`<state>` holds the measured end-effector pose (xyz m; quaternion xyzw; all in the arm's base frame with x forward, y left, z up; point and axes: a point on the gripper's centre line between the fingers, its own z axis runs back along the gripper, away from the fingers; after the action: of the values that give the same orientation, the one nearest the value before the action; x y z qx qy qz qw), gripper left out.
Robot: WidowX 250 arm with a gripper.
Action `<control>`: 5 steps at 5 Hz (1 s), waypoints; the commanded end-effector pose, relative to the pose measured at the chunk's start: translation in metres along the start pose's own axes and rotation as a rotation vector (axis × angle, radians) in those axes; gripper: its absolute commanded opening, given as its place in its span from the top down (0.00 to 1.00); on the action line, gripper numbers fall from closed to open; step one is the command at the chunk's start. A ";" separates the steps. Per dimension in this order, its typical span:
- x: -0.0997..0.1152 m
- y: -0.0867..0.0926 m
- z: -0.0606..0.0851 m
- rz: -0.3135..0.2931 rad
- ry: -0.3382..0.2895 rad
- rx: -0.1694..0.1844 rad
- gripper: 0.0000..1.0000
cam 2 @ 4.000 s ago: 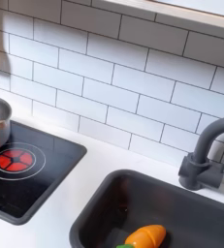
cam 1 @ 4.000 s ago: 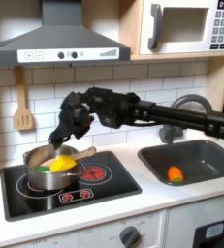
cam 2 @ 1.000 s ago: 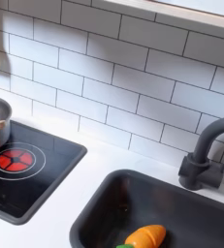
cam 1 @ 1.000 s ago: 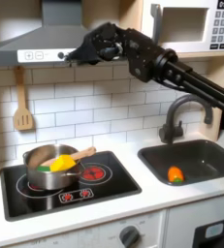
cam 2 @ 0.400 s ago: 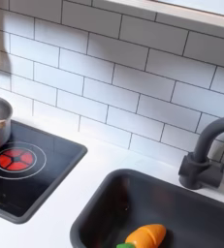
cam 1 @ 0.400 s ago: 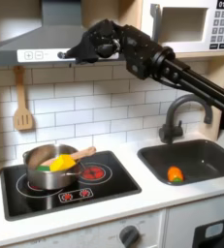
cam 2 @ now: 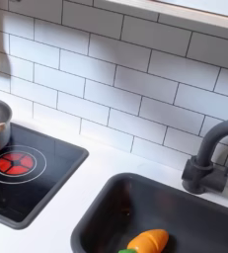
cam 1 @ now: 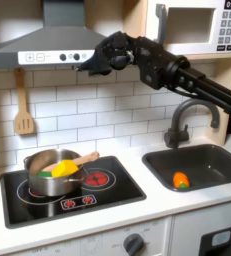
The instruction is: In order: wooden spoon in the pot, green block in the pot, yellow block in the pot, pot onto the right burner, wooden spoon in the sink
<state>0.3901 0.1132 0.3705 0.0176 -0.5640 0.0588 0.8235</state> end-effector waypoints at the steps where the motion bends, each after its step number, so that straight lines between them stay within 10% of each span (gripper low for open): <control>1: -0.040 0.010 -0.016 0.108 0.176 0.033 0.00; 5: -0.086 0.020 -0.050 0.184 0.447 -0.002 0.00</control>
<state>0.4044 0.1295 0.2735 -0.0496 -0.3709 0.1330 0.9178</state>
